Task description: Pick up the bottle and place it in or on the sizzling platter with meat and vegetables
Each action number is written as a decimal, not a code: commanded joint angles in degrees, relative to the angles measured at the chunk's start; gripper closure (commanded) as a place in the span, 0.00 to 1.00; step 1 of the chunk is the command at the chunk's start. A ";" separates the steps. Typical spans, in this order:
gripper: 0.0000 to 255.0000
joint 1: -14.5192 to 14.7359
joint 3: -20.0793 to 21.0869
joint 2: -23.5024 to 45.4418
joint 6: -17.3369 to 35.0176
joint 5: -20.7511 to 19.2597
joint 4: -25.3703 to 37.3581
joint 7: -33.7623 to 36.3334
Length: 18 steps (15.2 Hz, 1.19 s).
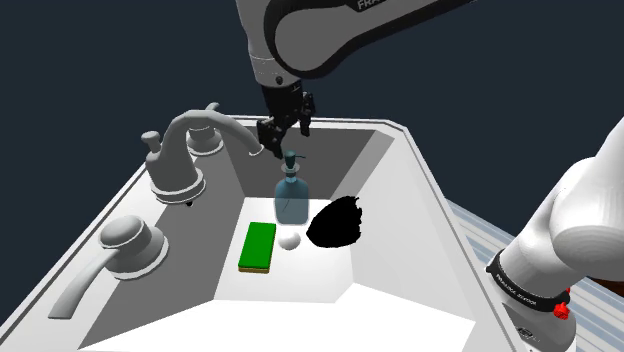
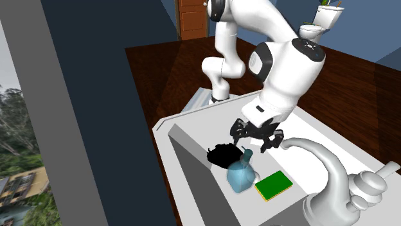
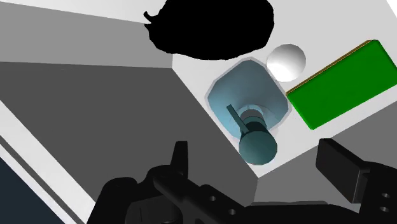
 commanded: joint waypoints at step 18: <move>1.00 0.28 -0.14 2.40 4.73 -1.09 -2.74 0.88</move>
